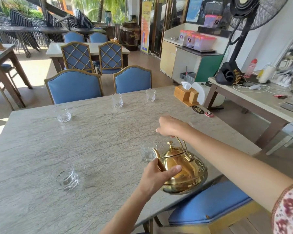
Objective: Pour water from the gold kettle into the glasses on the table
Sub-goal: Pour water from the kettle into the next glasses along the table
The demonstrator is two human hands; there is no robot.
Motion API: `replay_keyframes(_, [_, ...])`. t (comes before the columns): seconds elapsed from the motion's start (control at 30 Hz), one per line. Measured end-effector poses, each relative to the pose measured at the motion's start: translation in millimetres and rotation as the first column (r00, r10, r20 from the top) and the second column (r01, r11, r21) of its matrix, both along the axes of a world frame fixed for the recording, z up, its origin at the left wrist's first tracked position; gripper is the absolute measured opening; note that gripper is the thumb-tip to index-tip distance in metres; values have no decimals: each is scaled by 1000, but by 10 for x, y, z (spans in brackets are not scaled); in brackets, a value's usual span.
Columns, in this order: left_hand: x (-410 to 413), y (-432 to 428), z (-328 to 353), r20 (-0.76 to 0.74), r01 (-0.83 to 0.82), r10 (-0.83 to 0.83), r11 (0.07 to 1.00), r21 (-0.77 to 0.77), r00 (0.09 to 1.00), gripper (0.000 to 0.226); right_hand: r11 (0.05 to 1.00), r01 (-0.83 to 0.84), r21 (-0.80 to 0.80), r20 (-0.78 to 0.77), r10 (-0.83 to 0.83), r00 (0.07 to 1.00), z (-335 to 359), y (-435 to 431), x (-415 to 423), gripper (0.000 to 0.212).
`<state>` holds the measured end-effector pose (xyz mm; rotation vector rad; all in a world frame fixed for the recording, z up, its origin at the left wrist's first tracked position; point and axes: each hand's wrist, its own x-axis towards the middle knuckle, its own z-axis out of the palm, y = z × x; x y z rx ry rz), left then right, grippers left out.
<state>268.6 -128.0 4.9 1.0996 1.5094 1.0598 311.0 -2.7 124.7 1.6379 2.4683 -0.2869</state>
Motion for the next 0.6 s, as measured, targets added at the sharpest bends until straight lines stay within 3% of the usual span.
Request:
replay_keyframes(0.1, [32, 23, -120, -50, -17, 16, 1000, -8, 999, 63, 999, 40, -12, -81, -41, 996, -125, -19, 141, 27])
replay_keyframes(0.2, [128, 45, -181, -120, -20, 20, 1000, 0, 993, 104, 998, 68, -15, -168, -70, 983, -219, -13, 350, 41])
replay_keyframes(0.27, [220, 100, -194, -143, -39, 45, 998, 43, 989, 118, 996, 85, 14, -226, -79, 971, -240, 30, 495, 44])
replay_keyframes(0.47, [569, 671, -95, -213, -78, 109, 985, 151, 971, 117, 990, 97, 107, -318, -58, 946, -96, 536, 925, 45])
replay_keyframes(0.6, [915, 1154, 28, -168, -59, 83, 988, 143, 982, 101, 988, 69, 141, -271, -29, 962, 96, 1003, 1231, 46])
